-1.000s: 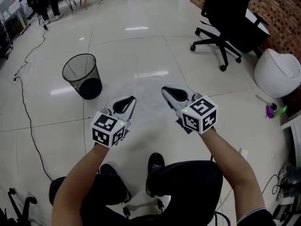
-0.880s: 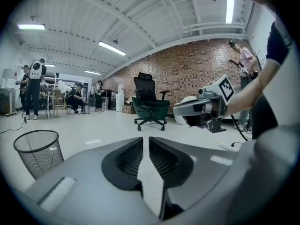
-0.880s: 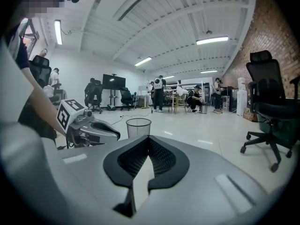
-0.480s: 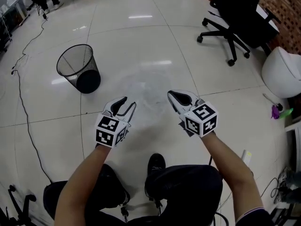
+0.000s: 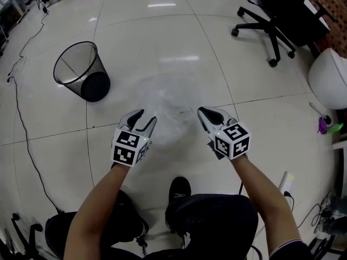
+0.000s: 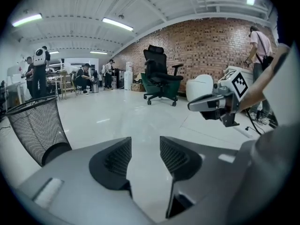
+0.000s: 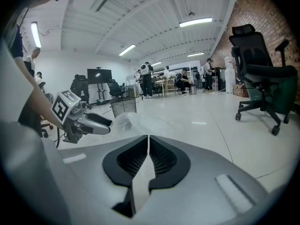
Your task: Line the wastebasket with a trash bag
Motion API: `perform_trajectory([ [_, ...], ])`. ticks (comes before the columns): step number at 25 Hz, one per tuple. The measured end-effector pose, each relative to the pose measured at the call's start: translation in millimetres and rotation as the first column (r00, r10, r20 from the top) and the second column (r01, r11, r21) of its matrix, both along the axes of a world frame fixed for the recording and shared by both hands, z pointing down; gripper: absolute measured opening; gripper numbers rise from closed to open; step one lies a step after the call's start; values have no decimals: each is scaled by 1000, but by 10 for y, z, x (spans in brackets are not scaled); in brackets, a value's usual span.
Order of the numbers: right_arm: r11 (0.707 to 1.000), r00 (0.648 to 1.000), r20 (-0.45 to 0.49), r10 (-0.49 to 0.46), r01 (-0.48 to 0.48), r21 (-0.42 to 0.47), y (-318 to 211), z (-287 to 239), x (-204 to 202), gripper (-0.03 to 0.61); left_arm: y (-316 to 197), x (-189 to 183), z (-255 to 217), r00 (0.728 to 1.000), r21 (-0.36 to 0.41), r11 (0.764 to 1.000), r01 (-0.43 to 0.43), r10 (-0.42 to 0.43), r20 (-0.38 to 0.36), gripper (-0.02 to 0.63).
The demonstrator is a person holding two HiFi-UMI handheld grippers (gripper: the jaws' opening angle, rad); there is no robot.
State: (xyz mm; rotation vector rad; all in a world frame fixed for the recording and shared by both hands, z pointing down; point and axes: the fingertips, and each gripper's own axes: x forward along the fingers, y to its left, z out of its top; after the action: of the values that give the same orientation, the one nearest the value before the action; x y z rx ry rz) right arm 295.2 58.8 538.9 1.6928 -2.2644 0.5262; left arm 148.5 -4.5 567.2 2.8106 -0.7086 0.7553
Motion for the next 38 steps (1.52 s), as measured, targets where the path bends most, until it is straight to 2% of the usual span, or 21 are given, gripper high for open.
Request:
perform_trajectory([
  [3,999,1000,7,19,-18,-28,-18,175,86,26,-58,42,117,999,0,1000,14,-14,42,165],
  [4,999,1000,9,25,-25,-39,-23,232,115,33,-76,51,144,998,4,1000,15,-15,55,110],
  [5,998,999,10,30,-30,-51,-24,293,145,39,-90,64,158,998,9,1000,13,-13,60,15],
  [17,967,992,28,127,-117,-227,36,1167,473,146,-300,221,-34,1000,33,999,21,-21,-2,11],
  [25,952,991,39,128,-112,-285,-178,1445,500,160,-381,216,-19,999,25,999,42,-42,-6,11],
  [26,950,992,28,125,-111,-290,-201,1459,509,153,-388,222,-3,999,23,999,43,-42,-6,11],
  [29,953,996,-3,90,-87,-290,-251,1473,463,2,-423,181,41,999,20,999,48,-48,8,11],
  [33,963,999,-17,41,-43,-266,-289,1332,442,2,-461,133,-15,998,17,998,64,-64,-1,11],
  [38,982,999,-23,-44,39,-186,-440,873,287,2,-531,-33,-146,995,33,995,97,-97,-12,11],
])
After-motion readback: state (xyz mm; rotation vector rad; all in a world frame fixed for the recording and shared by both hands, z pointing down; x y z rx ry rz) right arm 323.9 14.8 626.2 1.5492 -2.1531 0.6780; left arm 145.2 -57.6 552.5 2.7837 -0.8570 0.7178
